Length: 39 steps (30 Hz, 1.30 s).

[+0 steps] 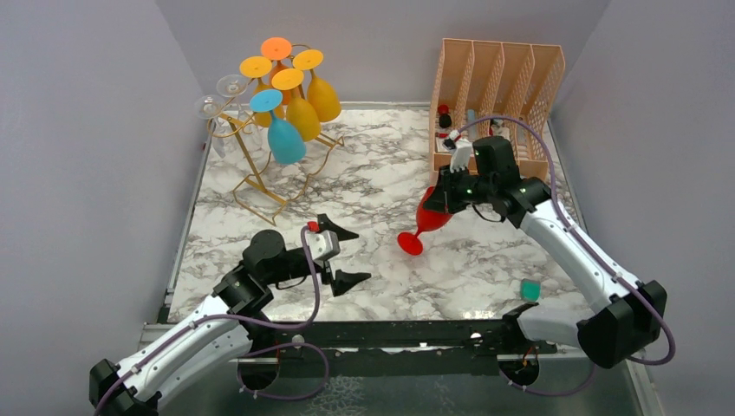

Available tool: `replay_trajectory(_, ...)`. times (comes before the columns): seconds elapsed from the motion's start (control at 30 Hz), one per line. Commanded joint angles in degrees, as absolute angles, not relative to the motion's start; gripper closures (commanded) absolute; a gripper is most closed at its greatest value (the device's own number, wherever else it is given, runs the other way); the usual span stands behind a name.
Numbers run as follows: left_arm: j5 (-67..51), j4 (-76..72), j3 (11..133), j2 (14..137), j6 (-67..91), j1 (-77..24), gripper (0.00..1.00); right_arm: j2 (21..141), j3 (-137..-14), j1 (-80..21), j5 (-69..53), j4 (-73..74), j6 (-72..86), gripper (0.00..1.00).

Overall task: Take the wine glass off the wine glass rack
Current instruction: Place the wine glass at the center of the board.

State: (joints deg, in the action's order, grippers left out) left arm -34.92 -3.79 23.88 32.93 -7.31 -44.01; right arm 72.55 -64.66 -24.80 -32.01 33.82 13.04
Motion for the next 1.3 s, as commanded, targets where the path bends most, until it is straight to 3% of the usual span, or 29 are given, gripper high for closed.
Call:
replay_trajectory(0.0, -17.83, -2.72, 23.14, 30.36, 3.63, -44.03, 0.01, 66.64, -61.17, -24.87, -6.3, 30.73, 14.01, 0.99)
replay_trajectory(0.37, -0.27, 11.83, 29.25, 29.83, 10.14, -44.03, 0.01, 65.23, -59.58, -24.87, 13.67, 28.56, 14.43, 0.99)
replay_trajectory(0.63, 6.05, 12.4, 28.78, 26.43, 8.71, -44.03, 0.01, 70.13, -60.37, -24.83, 12.43, 25.63, 13.58, 0.99)
replay_trajectory(1.27, 5.85, 12.68, 28.43, 26.43, 7.74, -44.03, 0.01, 79.96, -64.31, -24.87, 13.27, 23.94, 12.23, 0.98)
